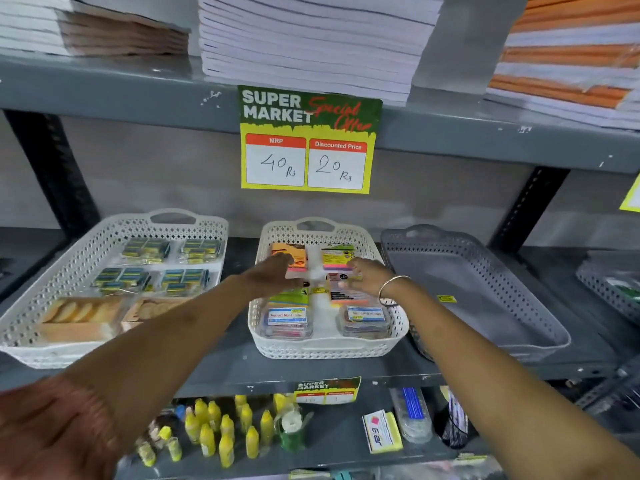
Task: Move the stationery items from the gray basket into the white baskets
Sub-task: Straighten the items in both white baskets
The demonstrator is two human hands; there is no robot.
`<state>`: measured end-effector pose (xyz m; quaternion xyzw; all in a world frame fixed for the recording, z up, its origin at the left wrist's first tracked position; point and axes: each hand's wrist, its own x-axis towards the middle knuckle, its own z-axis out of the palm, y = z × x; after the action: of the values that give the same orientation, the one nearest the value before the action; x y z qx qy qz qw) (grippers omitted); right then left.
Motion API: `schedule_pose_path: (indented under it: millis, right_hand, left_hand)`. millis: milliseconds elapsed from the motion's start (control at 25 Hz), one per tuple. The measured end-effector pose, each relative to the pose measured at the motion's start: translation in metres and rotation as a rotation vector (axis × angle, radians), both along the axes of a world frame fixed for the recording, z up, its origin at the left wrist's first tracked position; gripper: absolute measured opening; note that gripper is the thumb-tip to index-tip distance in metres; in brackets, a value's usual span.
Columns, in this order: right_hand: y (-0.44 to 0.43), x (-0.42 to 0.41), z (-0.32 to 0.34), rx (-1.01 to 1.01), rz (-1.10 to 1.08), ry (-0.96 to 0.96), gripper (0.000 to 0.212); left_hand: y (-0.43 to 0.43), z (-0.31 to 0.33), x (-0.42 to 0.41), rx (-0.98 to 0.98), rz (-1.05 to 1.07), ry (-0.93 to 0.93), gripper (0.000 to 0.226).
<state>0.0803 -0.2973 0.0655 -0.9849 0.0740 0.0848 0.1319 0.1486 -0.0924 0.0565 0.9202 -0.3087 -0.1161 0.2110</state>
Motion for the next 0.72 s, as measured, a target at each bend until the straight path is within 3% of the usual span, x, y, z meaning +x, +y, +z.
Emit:
schedule_pose_path:
  millis: [120, 320, 480, 720]
  right_hand:
    - [-0.002, 0.024, -0.013, -0.132, 0.049, 0.049, 0.077]
    - [-0.005, 0.046, -0.039, -0.222, 0.123, 0.193, 0.092]
    - [-0.005, 0.050, -0.039, -0.234, 0.145, 0.186, 0.089]
    - [-0.007, 0.048, -0.041, -0.241, 0.143, 0.207, 0.095]
  left_hand:
    - [-0.005, -0.013, 0.025, 0.133, -0.030, 0.011, 0.068]
    - [-0.014, -0.042, 0.050, 0.188, -0.110, 0.239, 0.064]
    - [-0.014, -0.053, 0.059, 0.252, -0.069, 0.111, 0.080]
    - [-0.013, -0.054, 0.056, 0.235, -0.044, 0.153, 0.083]
